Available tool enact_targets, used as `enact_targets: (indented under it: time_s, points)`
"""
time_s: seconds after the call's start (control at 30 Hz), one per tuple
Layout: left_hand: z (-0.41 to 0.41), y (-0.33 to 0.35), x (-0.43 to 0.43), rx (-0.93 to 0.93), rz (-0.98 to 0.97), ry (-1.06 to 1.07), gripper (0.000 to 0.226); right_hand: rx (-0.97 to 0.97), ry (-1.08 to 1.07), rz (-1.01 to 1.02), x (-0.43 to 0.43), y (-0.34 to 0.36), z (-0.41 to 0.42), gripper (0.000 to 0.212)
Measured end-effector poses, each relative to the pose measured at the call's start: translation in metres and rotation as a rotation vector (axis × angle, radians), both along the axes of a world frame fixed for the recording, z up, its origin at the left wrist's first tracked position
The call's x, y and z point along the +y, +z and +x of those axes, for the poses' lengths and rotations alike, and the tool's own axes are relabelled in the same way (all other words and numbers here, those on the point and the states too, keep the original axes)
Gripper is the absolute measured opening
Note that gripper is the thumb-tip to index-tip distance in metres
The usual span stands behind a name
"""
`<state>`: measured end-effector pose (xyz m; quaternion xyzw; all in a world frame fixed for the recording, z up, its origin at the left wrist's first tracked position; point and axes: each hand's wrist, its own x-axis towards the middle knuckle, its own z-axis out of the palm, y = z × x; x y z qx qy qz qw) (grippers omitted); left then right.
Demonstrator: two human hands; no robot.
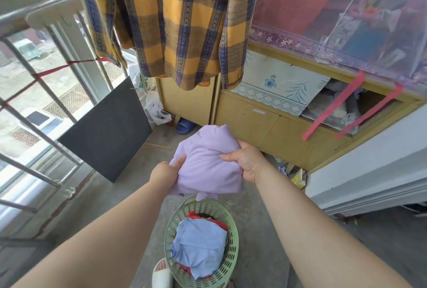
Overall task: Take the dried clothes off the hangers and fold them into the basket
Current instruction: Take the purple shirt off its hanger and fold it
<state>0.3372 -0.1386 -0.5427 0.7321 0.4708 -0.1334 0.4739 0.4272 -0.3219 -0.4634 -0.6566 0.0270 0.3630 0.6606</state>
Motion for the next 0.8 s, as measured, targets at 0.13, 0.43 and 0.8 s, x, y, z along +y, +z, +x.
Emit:
enact_targets:
  time_s: [0.13, 0.43, 0.8]
  points:
    - [-0.007, 0.002, -0.004, 0.000, -0.143, 0.036, 0.078, -0.052, 0.076, -0.007, 0.017, 0.019, -0.004, 0.062]
    - [-0.020, 0.008, 0.000, -0.303, -0.813, 0.479, 0.020, 0.054, 0.175, 0.281, 0.029, 0.072, 0.001, 0.031]
    - [-0.027, 0.034, 0.007, -0.488, -1.120, 0.365, 0.074, -0.043, 0.034, -0.125, -0.003, 0.027, 0.016, 0.060]
